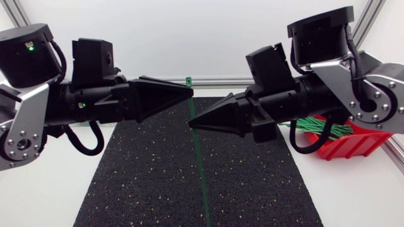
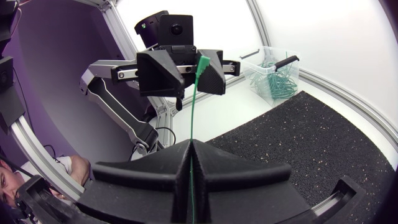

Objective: Take a green cable tie from the red box, thread the tail through the head to close it, then place it in the transparent bin on the left.

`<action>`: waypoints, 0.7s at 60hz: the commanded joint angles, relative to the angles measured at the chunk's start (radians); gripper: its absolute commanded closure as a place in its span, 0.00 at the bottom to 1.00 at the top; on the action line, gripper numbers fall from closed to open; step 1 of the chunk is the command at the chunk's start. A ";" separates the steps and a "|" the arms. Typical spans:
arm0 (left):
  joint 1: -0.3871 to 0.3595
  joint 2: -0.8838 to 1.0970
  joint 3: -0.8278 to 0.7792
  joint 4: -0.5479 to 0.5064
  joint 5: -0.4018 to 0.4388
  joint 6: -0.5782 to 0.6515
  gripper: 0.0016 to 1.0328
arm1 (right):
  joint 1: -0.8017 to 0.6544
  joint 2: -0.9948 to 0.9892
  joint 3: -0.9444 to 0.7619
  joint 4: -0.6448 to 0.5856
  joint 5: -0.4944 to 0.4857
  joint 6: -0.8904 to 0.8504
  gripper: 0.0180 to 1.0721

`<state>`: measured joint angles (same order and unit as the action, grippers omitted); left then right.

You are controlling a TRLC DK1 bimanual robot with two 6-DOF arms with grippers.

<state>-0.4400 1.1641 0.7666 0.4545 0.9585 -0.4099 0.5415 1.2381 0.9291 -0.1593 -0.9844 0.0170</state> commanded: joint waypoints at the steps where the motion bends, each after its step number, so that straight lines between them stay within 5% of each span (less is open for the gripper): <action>1: -0.017 0.006 -0.020 0.018 -0.009 0.020 0.64 | -0.008 0.004 -0.009 0.014 -0.014 0.024 0.95; 42: -0.022 0.009 -0.016 0.018 -0.027 0.033 0.81 | -0.021 -0.002 -0.023 0.035 -0.016 0.041 0.95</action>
<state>-0.4549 1.1656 0.7654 0.4541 0.9344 -0.3916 0.5198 1.2381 0.9291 -0.1364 -0.9920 0.0383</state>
